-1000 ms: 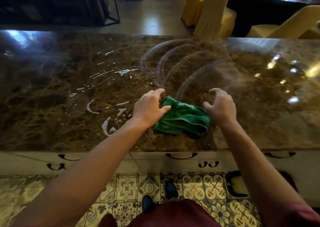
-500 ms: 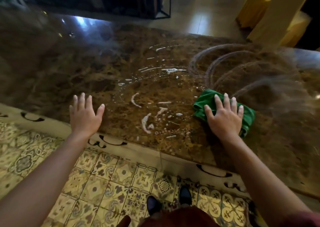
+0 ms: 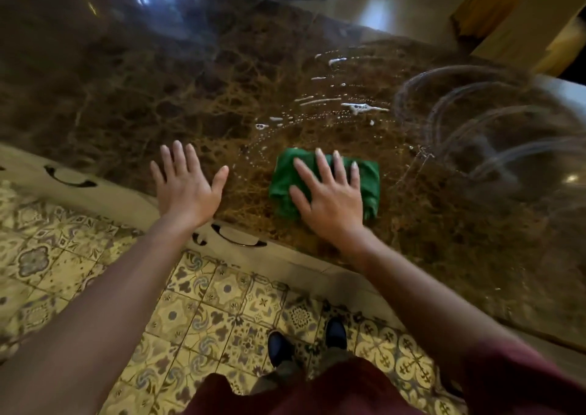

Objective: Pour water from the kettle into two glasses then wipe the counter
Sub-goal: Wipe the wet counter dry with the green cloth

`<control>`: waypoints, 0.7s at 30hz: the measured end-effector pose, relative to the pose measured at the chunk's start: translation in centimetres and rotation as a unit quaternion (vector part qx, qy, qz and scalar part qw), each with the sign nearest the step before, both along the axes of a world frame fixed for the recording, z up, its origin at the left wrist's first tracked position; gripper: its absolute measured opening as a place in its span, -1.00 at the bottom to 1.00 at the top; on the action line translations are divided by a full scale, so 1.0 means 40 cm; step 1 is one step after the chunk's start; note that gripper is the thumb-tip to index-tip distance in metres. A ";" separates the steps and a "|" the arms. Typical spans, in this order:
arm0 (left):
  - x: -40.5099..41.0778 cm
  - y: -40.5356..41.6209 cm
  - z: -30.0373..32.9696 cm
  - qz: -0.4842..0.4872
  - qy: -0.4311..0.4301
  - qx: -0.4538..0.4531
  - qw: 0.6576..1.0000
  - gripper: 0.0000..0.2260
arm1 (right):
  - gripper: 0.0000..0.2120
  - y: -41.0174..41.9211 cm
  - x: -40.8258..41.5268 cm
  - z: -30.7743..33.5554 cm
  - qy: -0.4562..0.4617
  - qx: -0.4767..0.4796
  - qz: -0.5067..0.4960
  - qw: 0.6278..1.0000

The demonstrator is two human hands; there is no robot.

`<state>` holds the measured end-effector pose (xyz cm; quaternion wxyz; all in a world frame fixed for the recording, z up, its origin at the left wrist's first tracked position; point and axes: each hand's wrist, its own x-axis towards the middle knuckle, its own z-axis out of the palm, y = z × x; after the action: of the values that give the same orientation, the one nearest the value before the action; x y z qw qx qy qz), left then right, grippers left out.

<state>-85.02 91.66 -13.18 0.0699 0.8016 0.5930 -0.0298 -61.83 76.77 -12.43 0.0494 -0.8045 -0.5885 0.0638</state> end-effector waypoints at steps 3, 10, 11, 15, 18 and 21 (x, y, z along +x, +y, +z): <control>0.001 -0.001 0.001 0.001 -0.004 -0.006 1.000 -0.13 | -0.37 0.185 0.133 0.026 0.012 -0.038 -0.058 0.998; -0.010 0.065 0.006 0.002 -0.042 0.001 0.999 -0.28 | -0.36 -0.042 0.029 0.006 -0.010 -0.020 -0.065 0.998; -0.011 0.074 0.005 0.009 -0.052 0.014 0.998 -0.32 | -0.37 -0.080 -0.022 0.003 -0.006 -0.020 -0.047 0.999; -0.009 0.075 -0.007 0.037 -0.073 0.054 0.995 -0.38 | -0.39 0.036 -0.150 0.013 0.011 -0.017 0.043 0.999; -0.011 0.080 -0.019 0.040 -0.060 0.058 0.996 -0.41 | -0.39 0.280 -0.141 0.012 0.004 -0.008 0.083 0.997; -0.011 0.079 -0.019 0.040 -0.056 0.046 0.997 -0.41 | -0.37 0.465 0.036 0.038 0.034 -0.046 -0.007 0.998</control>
<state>-85.47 94.81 -13.94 0.0675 0.7803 0.6201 0.0454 -60.38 95.36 -10.92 0.0327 -0.8071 -0.5776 0.1178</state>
